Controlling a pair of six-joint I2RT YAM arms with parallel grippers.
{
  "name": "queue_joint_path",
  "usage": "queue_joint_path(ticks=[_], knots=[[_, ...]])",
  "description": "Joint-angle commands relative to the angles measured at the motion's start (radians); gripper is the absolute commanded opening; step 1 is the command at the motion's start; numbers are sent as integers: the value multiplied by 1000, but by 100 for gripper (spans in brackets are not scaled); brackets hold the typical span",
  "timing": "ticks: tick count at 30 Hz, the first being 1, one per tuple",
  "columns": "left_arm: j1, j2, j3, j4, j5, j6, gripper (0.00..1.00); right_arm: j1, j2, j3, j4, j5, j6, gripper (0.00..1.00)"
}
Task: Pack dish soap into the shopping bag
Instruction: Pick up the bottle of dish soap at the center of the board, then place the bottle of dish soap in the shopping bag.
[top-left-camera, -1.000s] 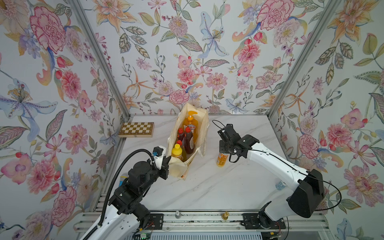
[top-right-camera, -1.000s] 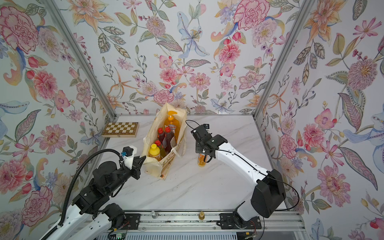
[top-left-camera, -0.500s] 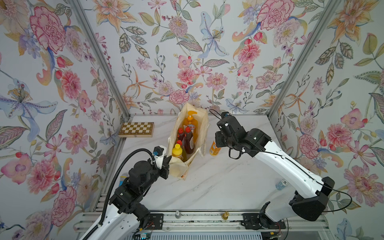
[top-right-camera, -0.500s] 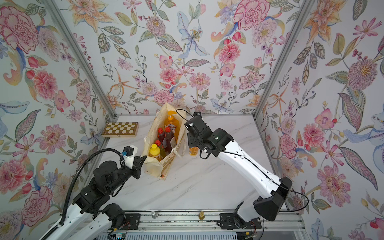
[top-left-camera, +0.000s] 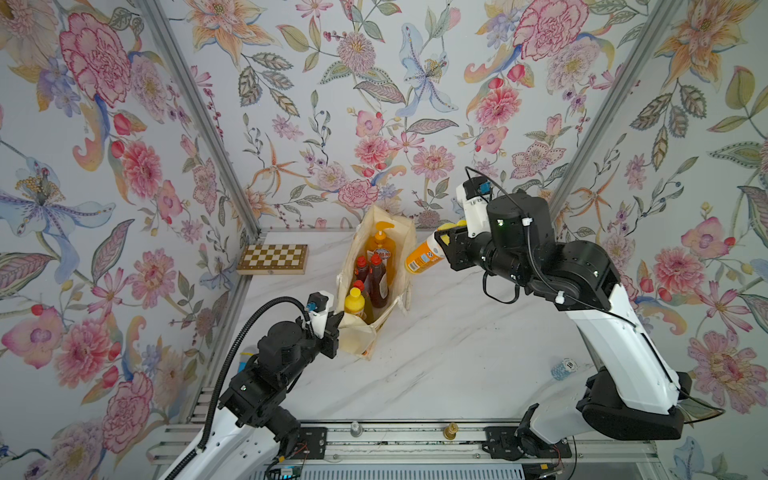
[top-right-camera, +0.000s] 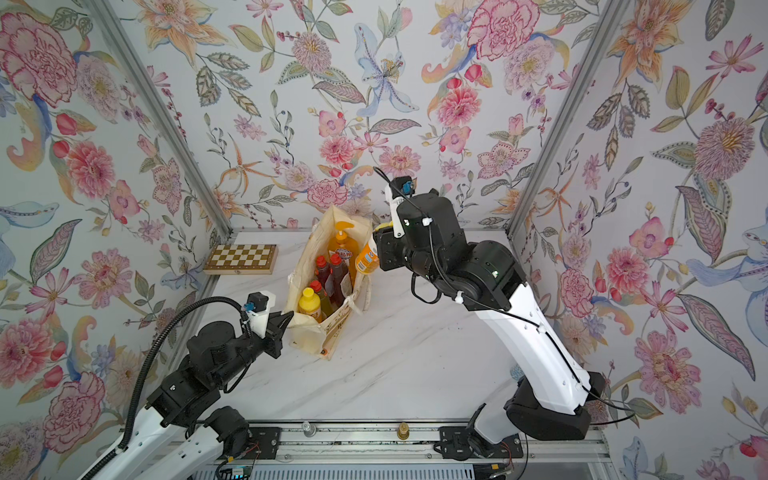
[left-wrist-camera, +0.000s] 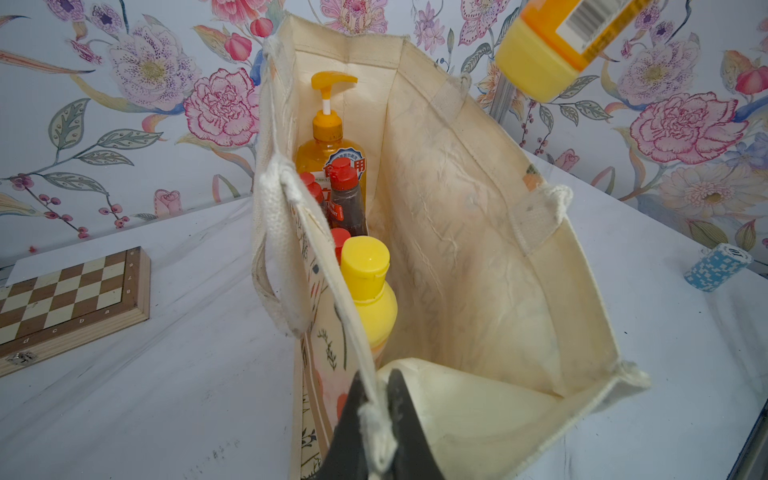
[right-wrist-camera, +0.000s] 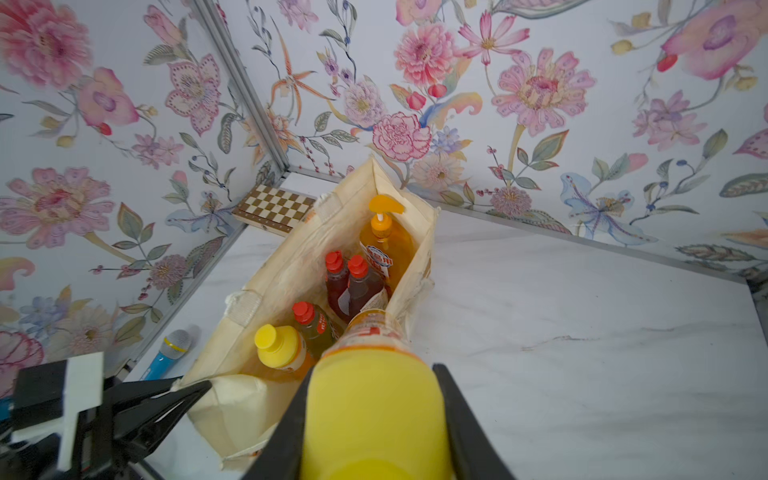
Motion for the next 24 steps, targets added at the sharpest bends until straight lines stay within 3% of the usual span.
queue_joint_path(ticks=[1, 8, 24], knots=[[-9, -6, -10, -49, 25, 18, 0, 21, 54, 118, 80, -76, -48, 0], [-11, -23, 1, -63, 7, 14, 0, 63, 174, 196, 79, -102, -51, 0], [-9, -17, 42, -59, -22, 17, 0, 115, 275, 16, 48, -59, 83, 0]])
